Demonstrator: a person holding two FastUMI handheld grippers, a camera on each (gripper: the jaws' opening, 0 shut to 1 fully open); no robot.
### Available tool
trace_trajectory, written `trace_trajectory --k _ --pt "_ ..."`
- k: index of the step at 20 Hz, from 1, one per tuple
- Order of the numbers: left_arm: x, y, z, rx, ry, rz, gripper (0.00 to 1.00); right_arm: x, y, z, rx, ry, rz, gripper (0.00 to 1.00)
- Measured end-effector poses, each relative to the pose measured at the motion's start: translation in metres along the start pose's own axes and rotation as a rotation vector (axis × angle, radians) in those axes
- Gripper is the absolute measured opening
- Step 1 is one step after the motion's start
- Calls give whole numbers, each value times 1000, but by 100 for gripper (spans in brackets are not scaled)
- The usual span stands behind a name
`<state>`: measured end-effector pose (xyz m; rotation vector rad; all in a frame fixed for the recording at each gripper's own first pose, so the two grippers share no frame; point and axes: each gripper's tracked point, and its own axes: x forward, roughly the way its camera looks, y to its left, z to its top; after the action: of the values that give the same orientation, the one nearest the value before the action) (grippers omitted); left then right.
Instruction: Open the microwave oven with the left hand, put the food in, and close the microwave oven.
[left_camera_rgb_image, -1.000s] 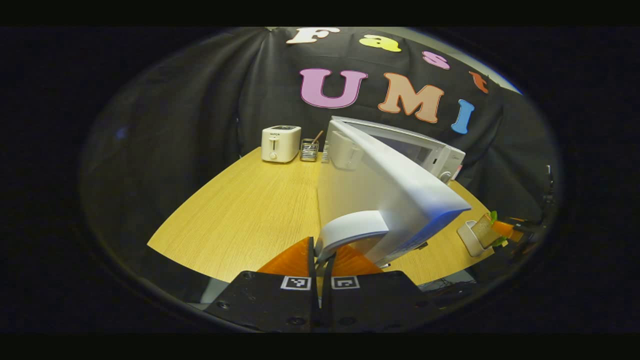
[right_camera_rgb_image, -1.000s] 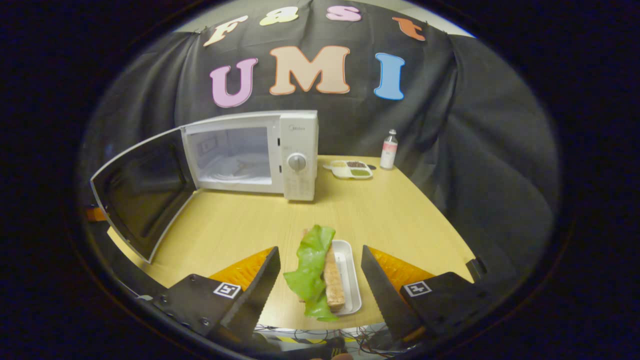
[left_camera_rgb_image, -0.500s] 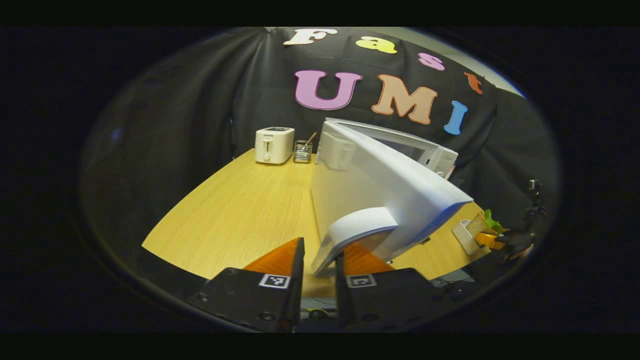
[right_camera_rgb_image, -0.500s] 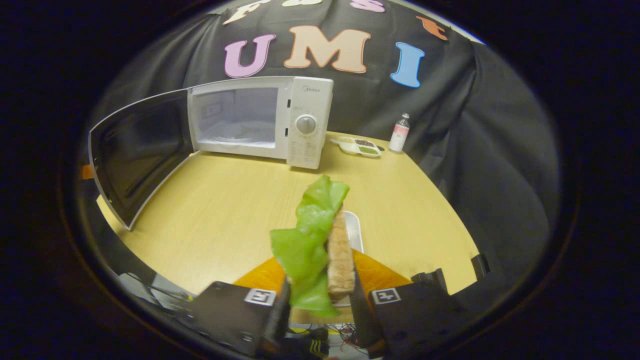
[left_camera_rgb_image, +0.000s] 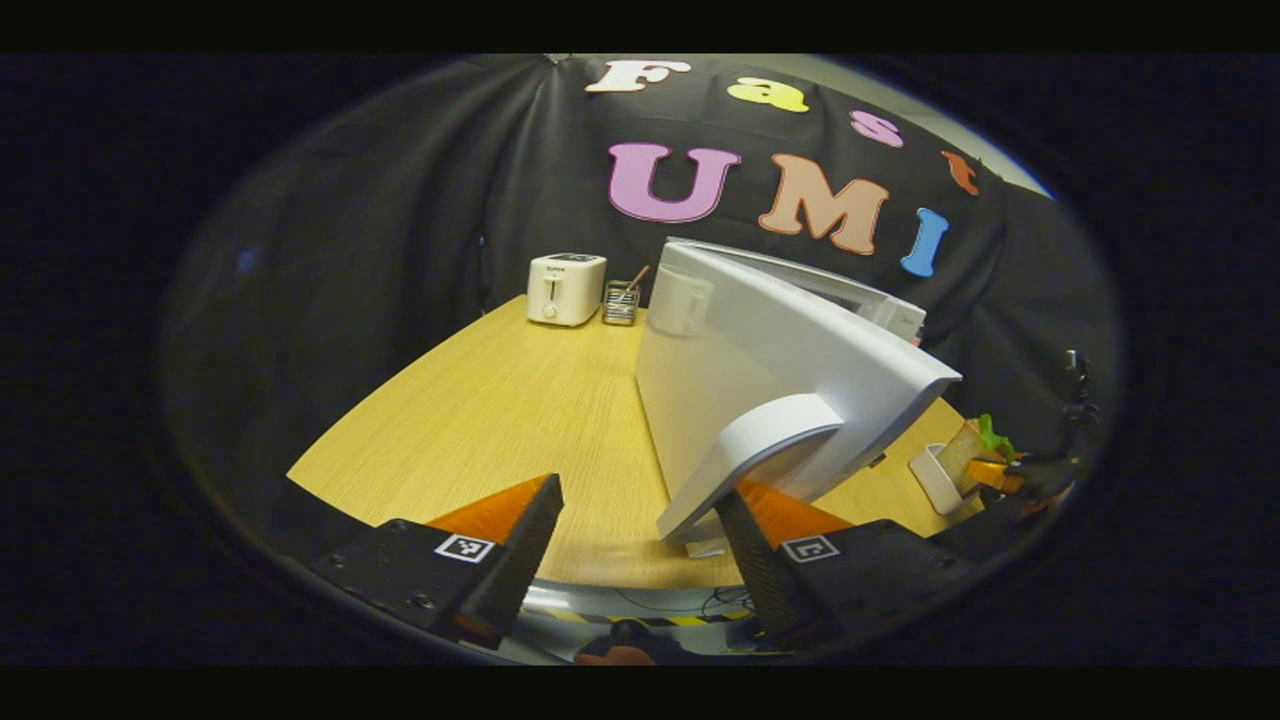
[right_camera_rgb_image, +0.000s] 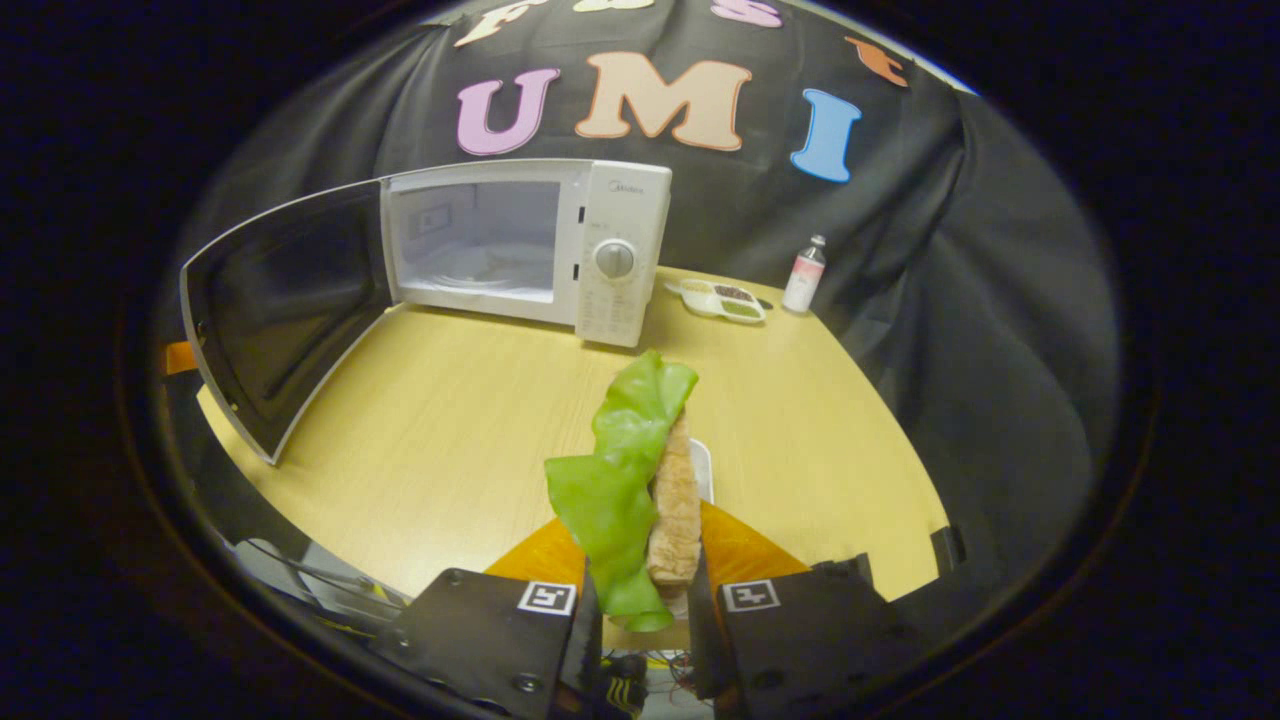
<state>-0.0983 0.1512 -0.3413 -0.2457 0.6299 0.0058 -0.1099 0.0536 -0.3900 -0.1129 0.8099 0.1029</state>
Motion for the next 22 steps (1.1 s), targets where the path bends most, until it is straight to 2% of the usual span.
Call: trace_trajectory --k 3,7,11,14,18,22 --pt "-11 1 1 21 -1 0 86 -4 6 18 -52 -30 11 39" --pt "-30 4 -1 75 12 27 86 -10 11 46 -51 -73 36 39" --pt "-57 0 24 82 -60 40 86 -14 27 96 -20 -152 76 39" --pt "-71 4 48 60 -119 43 86 0 57 124 109 -149 157 38" --pt "-88 6 60 -47 -158 31 86 27 96 149 254 -118 246 39" --pt "-104 13 66 -56 -177 45 85 72 144 162 540 -34 338 38"
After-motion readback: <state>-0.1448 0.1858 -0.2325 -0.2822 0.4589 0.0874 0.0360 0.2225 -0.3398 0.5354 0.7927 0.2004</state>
